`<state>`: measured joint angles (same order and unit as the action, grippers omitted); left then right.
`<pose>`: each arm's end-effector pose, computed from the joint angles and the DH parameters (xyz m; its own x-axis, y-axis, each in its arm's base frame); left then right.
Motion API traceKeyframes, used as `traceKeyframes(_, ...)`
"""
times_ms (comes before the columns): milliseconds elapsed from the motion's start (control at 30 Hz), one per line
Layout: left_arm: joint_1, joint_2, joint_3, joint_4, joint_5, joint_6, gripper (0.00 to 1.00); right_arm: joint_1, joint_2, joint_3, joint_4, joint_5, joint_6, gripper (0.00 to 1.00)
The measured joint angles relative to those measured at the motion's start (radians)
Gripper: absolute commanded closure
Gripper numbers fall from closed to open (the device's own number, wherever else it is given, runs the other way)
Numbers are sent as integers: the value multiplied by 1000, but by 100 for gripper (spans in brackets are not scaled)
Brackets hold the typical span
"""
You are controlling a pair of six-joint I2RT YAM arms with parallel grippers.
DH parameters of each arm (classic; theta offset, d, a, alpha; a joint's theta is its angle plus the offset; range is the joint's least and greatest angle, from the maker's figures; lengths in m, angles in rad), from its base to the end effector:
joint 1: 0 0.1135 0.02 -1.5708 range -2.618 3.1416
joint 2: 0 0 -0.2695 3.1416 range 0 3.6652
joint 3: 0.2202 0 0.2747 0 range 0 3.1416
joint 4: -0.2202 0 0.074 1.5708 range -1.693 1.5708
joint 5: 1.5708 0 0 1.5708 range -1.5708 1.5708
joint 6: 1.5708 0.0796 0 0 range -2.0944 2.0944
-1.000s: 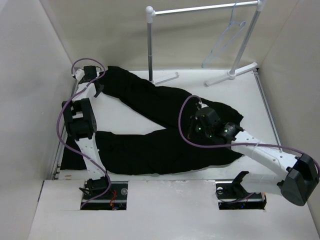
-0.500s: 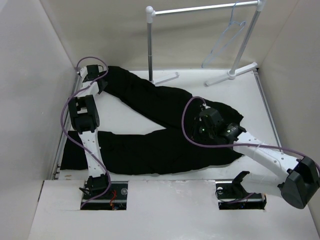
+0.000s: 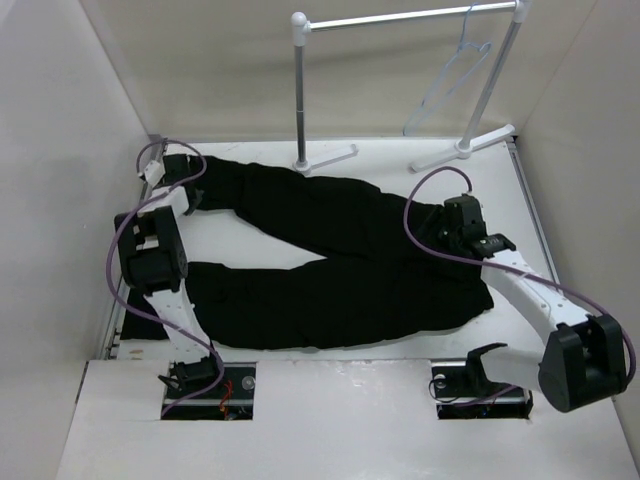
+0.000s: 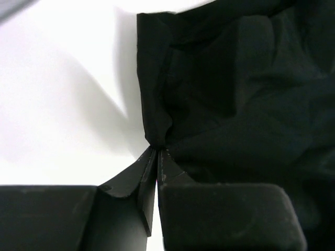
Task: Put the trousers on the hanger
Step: Flatten out the trousers at the center of the board.
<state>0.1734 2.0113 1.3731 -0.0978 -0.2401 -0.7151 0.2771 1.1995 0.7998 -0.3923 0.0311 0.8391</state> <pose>0.4874 0.1046 0.1442 -0.2756 -0.6948 -0.6643 -0.6912 0.6235 -0.3654 0.2896 0.0798 0.2063 -0.6452 0.5897 -0.4858 0.3407 0.7912 0.5078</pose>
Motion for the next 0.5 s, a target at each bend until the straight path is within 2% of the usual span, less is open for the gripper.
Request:
traceKeyframes(100,16,-125,-142,5,-37,-22,96,-21,26,-15,13,16,10,25)
traceKeyframes(200,42,-207,-249,5,-61,-42,89,-58,35,-40,15,27,20,27)
traceKeyframes(300,85,-249,-325,0,-66,-52,61,-103,37,-64,19,39,25,30)
traceKeyframes(333,102,-259,-341,-2,-62,-53,53,-115,38,-69,19,42,26,32)
traceKeyframes(367,117,-271,-352,-2,-56,-53,49,-122,38,-73,19,45,28,37)
traceKeyframes(433,145,-312,-370,-2,-45,-57,48,-126,38,-77,19,49,29,47)
traceKeyframes(500,167,-369,-376,-2,-41,-56,52,-125,38,-77,21,49,29,62)
